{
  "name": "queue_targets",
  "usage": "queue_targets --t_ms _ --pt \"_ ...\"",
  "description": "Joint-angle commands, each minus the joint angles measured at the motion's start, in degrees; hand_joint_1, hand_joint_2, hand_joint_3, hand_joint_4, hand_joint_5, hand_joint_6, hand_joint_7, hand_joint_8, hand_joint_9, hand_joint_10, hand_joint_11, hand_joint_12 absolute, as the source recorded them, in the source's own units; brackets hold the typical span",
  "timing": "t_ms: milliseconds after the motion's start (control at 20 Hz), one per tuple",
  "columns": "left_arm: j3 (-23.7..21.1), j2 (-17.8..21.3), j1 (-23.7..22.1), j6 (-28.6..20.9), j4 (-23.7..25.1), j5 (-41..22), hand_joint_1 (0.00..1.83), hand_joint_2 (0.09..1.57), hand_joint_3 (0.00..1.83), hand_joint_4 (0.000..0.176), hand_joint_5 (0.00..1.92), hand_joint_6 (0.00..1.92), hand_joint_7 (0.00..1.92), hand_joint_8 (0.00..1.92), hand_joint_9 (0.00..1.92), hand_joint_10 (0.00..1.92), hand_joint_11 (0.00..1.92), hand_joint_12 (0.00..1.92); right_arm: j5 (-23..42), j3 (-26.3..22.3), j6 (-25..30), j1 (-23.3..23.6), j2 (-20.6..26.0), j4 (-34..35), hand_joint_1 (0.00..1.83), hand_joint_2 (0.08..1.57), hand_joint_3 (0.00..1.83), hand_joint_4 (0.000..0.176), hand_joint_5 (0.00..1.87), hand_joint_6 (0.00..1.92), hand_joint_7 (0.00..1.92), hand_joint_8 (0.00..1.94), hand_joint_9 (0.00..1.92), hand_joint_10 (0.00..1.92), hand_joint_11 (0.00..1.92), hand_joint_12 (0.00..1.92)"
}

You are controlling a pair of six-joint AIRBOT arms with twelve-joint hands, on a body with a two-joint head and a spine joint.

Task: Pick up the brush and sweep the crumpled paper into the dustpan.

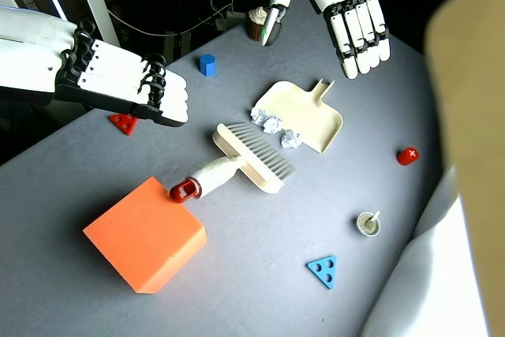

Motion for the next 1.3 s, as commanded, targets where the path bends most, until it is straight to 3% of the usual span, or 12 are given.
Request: queue_targets --t_ms 0,50,100,250,350,500,550,600,700,950,1150,1250 --pt "0.54 -0.28 -0.75 0.24 3.0 -0.73 0.11 0.98 0.02 0.0 0.13 0.0 0.18 0.0 0.18 0.0 0.13 0.13 5.58 -0.1 -0.13 0.64 0.53 1.34 0.0 0.93 0.0 0.0 0.12 0.0 0.18 0.01 0.19 0.01 0.15 0.09" --pt "1.04 -0.53 -0.73 0.25 3.95 0.39 0.47 1.02 0.02 0.0 0.13 0.0 0.19 0.01 0.2 0.01 0.17 0.14 5.58 -0.1 -0.13 0.64 0.53 1.34 0.0 0.93 0.0 0.0 0.12 0.0 0.17 0.0 0.18 0.0 0.14 0.08" --pt "2.04 -1.21 -1.0 0.27 4.87 2.13 0.58 1.04 0.02 0.0 0.1 0.0 0.16 0.0 0.19 0.0 0.17 0.14 5.58 -0.1 -0.13 0.64 0.53 1.34 0.0 0.93 0.0 0.0 0.11 0.0 0.16 0.0 0.17 0.0 0.13 0.07" --pt "4.28 -2.98 -0.49 -1.26 6.63 4.63 0.67 1.09 0.02 0.0 0.06 0.0 0.12 0.0 0.17 0.0 0.19 0.14 5.59 -0.1 -0.13 0.64 0.53 1.34 0.0 0.92 0.0 0.0 0.1 0.0 0.15 0.0 0.15 0.0 0.12 0.06" --pt "4.55 -3.41 1.87 -9.31 13.0 0.63 0.75 1.08 0.01 0.0 0.05 0.01 0.1 0.0 0.16 0.0 0.18 0.14 5.59 -0.1 -0.13 0.64 0.53 1.34 0.0 0.92 0.0 0.0 0.13 0.01 0.18 0.01 0.18 0.01 0.15 0.06" --pt "4.37 -3.59 5.82 -16.82 16.75 -5.45 0.79 1.09 0.0 0.0 0.15 0.0 0.18 0.0 0.22 0.0 0.2 0.2 5.59 -0.1 -0.13 0.64 0.53 1.34 0.0 0.92 0.0 0.0 0.12 0.0 0.16 0.0 0.17 0.0 0.14 0.06" --pt "4.09 -3.55 7.54 -18.26 16.5 -8.15 0.77 1.11 0.01 0.006 0.17 0.0 0.19 0.0 0.21 0.0 0.18 0.2 5.59 -0.1 -0.13 0.64 0.53 1.34 0.0 0.92 0.0 0.0 0.12 0.0 0.17 0.0 0.17 0.01 0.15 0.06" --pt "3.96 -3.53 8.63 -18.69 15.68 -9.7 0.76 1.13 0.0 0.021 0.19 0.01 0.19 0.0 0.21 0.0 0.14 0.29 5.59 -0.1 -0.13 0.64 0.53 1.34 0.0 0.93 0.0 0.0 0.14 0.01 0.18 0.01 0.19 0.01 0.16 0.06" --pt "4.01 -3.51 10.65 -19.27 13.61 -11.93 0.73 1.15 0.0 0.03 0.24 0.0 0.2 0.0 0.2 0.0 0.03 0.51 5.59 -0.1 -0.13 0.64 0.53 1.34 0.0 0.93 0.0 0.0 0.13 0.0 0.17 0.0 0.18 0.0 0.16 0.05" --pt "4.48 -4.49 15.93 -23.27 10.66 -17.83 0.66 1.17 0.0 0.07 0.34 0.0 0.2 0.0 0.18 0.0 0.0 0.54 5.59 -0.1 -0.13 0.64 0.53 1.34 0.0 0.94 0.0 0.0 0.13 0.0 0.18 0.0 0.19 0.0 0.17 0.05" --pt "5.38 -5.97 19.98 -27.36 12.47 -20.21 0.67 1.17 0.0 0.064 0.38 0.01 0.22 0.0 0.17 0.0 0.0 0.55 5.59 -0.1 -0.13 0.64 0.53 1.34 0.0 0.95 0.0 0.0 0.14 0.01 0.19 0.0 0.19 0.0 0.18 0.05" --pt "6.17 -6.63 21.16 -27.93 12.65 -20.83 0.67 1.17 0.0 0.071 0.4 0.01 0.24 0.01 0.19 0.01 0.0 0.55 5.59 -0.1 -0.13 0.64 0.53 1.34 0.0 0.95 0.0 0.0 0.12 0.0 0.17 0.0 0.17 0.0 0.17 0.04"
